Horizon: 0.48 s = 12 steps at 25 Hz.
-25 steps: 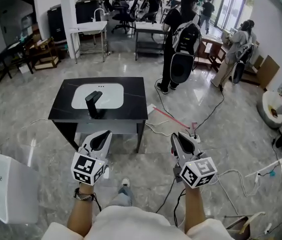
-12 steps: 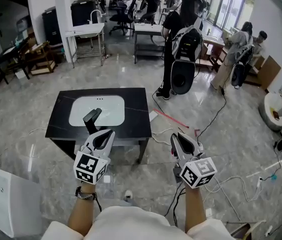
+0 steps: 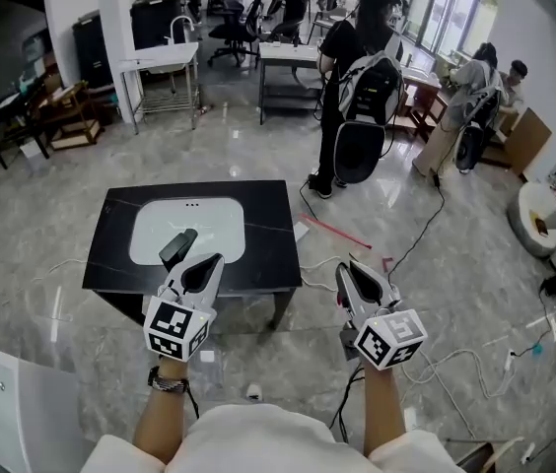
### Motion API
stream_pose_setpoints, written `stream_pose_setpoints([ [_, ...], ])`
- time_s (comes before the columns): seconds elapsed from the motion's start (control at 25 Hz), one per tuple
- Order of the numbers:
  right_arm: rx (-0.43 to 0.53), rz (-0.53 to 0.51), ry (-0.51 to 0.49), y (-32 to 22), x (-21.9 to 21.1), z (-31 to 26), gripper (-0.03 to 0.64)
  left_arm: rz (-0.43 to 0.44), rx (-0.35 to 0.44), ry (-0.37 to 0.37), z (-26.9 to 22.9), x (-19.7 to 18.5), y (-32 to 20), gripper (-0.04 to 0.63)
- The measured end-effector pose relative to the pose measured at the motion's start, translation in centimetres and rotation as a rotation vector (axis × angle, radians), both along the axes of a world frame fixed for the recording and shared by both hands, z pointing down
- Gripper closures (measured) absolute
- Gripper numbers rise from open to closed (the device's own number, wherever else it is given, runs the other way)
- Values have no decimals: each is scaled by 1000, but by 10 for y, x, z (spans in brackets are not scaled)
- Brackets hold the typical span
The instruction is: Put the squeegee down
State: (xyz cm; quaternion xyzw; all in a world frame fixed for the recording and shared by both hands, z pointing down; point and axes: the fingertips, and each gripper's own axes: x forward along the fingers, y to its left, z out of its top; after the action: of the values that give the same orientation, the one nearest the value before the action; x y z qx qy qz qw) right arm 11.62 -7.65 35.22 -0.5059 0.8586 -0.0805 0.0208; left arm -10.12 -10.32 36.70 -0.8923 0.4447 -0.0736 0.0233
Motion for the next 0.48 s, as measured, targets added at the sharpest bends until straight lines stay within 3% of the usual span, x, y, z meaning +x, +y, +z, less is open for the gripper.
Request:
stream_pose_setpoints([
  [0.48, -26, 0, -25, -49, -16, 3, 574, 33, -27, 2, 14, -10, -53, 595],
])
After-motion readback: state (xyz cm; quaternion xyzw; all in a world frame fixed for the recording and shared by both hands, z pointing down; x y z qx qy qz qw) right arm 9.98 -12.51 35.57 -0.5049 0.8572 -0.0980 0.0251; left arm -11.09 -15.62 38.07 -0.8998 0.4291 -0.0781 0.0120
